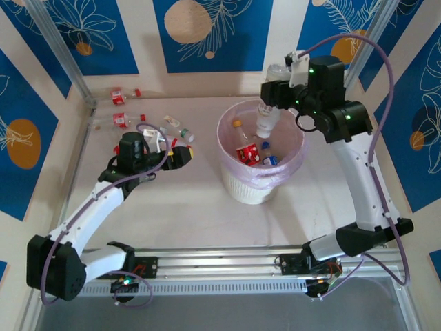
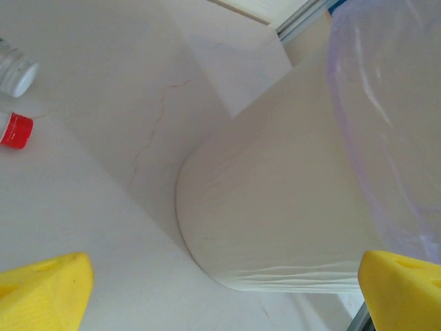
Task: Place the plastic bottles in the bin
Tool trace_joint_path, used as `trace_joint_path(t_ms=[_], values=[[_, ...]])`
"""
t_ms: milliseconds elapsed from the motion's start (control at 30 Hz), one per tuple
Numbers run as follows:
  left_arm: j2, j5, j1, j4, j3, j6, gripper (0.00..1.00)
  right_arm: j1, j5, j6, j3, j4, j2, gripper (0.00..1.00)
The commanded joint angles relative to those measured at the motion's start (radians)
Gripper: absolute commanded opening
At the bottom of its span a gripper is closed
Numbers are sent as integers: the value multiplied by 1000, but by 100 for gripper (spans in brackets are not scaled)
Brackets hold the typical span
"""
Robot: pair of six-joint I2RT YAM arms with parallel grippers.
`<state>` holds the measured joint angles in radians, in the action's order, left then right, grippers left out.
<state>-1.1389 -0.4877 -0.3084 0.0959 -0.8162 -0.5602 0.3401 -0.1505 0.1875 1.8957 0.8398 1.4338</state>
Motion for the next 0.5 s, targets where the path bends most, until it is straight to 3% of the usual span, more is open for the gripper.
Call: trace_joint_path(t_ms=[0, 467], values=[[-18, 24, 9, -2, -32, -21, 97, 1, -79, -54, -59, 70, 17, 59], [-25, 57, 14, 50, -33, 6, 97, 5, -138, -54, -249, 74, 90, 59]])
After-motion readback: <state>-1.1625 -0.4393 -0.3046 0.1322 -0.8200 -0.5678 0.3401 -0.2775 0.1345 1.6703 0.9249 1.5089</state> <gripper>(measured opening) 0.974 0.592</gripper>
